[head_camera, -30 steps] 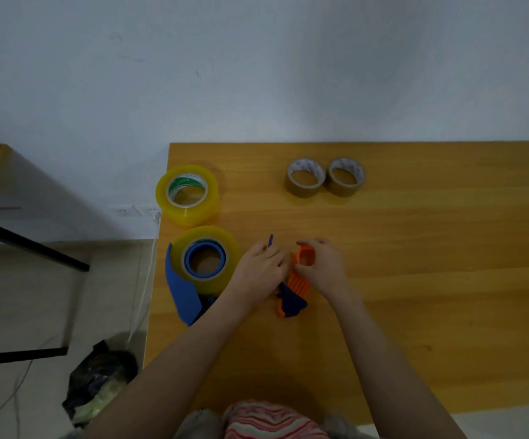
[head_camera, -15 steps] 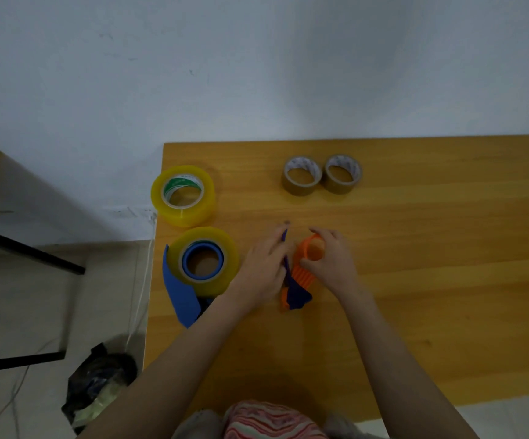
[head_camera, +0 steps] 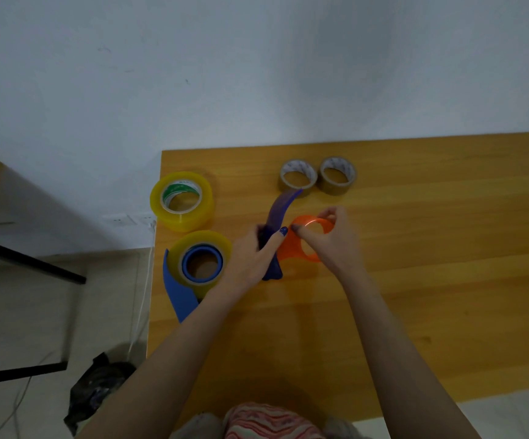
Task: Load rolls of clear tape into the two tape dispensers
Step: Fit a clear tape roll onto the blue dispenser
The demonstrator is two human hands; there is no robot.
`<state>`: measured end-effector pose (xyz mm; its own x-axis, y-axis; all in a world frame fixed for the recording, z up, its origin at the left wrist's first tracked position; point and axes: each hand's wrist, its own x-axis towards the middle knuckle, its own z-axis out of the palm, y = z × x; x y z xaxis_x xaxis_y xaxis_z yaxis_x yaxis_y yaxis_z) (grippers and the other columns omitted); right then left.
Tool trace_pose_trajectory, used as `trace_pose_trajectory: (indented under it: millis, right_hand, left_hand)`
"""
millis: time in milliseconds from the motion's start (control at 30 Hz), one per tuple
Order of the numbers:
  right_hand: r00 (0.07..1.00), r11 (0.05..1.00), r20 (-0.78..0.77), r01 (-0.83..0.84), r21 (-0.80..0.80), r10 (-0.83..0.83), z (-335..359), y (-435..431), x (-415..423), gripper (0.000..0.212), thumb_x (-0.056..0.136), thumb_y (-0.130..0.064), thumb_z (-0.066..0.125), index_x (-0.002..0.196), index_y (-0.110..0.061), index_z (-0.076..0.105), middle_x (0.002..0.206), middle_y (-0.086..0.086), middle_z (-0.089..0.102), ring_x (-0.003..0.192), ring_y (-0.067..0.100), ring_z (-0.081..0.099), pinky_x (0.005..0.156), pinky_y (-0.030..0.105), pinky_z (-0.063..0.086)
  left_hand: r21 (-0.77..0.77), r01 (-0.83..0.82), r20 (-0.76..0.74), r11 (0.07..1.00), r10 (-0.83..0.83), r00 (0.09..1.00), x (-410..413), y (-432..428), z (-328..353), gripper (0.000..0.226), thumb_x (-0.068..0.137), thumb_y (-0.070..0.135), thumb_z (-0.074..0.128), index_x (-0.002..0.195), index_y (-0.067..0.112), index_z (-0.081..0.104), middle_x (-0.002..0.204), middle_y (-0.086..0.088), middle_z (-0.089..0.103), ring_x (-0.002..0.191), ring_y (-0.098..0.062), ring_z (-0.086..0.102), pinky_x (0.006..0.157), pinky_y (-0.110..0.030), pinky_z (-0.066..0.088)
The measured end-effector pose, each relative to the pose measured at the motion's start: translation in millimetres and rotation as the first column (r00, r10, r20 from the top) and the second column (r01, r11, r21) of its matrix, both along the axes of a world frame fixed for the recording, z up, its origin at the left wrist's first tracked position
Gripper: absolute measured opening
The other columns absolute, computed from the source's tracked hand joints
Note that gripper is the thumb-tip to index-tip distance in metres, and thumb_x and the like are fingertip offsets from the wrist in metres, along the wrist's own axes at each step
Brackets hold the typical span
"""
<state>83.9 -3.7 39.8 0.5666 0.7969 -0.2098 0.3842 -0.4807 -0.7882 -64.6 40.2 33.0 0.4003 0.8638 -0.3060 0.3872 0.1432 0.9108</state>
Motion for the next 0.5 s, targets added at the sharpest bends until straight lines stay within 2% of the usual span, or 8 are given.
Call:
trace_pose_trajectory:
  millis: [67,167,233,333,400,500]
  right_hand:
    - [0.992,0.999,-0.120,0.034,0.041,-0.029,1,0,0,0.057,0.069,-0.046,0.078,0.105,-0.016,0.047,0.104,0.000,0.053,0.102,0.020,0.054,0.067,0.024,0.041]
    - [0.982,0.999,-0.190,-0.008,0.038,0.015,0,-1,-3,0.064,0.066,-0.055,0.078,0.114,-0.024,0.050,0.108,-0.001,0.056,0.098,0.016,0.057,0.070,0.026,0.051]
    - [0.973,0.999,-0.232,0.009,0.035,-0.001,-3,-2,-6,0.060,0.065,-0.058,0.076,0.112,-0.028,0.056,0.105,-0.003,0.059,0.096,0.015,0.060,0.070,0.032,0.057]
    - [0.971,0.995,-0.231,0.083,0.058,-0.068,-4,-1,-12,0.053,0.064,-0.061,0.075,0.102,-0.027,0.063,0.094,-0.006,0.062,0.091,0.014,0.061,0.071,0.034,0.057]
    - [0.974,0.993,-0.217,0.087,0.081,-0.068,0,2,-16,0.054,0.065,-0.061,0.075,0.104,-0.026,0.064,0.092,-0.008,0.062,0.089,0.012,0.062,0.073,0.035,0.057]
    - [0.963,0.995,-0.268,0.019,0.093,0.006,10,14,-22,0.051,0.072,-0.053,0.074,0.109,-0.019,0.064,0.087,-0.005,0.063,0.079,0.010,0.063,0.061,0.027,0.057]
  left_hand:
    - [-0.011,0.005,0.013,1.000,-0.005,1.000,-4,-2,-1,0.030,0.093,0.042,0.049,0.106,0.016,0.056,0.090,0.001,0.063,0.074,-0.009,0.056,0.062,-0.016,0.042]
    - [-0.081,0.041,0.040,0.996,-0.037,0.998,-11,3,2,0.031,0.095,0.042,0.045,0.102,0.015,0.058,0.095,-0.006,0.063,0.074,-0.012,0.054,0.066,-0.022,0.039]
    - [-0.107,0.083,0.009,0.991,-0.083,0.997,-14,8,3,0.030,0.096,0.041,0.043,0.103,0.015,0.058,0.101,-0.006,0.062,0.083,-0.017,0.057,0.073,-0.027,0.042]
    - [-0.150,0.111,-0.040,0.982,-0.119,0.992,-15,14,6,0.037,0.096,0.046,0.039,0.105,0.015,0.057,0.109,-0.009,0.062,0.103,-0.027,0.058,0.091,-0.040,0.045]
    - [-0.131,0.085,-0.057,0.988,-0.093,0.994,-15,14,8,0.044,0.096,0.048,0.036,0.107,0.012,0.058,0.102,-0.009,0.062,0.096,-0.027,0.058,0.086,-0.039,0.045]
    - [-0.057,-0.039,-0.052,0.998,0.036,0.998,-21,14,9,0.049,0.096,0.048,0.035,0.102,0.006,0.059,0.091,-0.011,0.060,0.075,-0.020,0.054,0.070,-0.033,0.041]
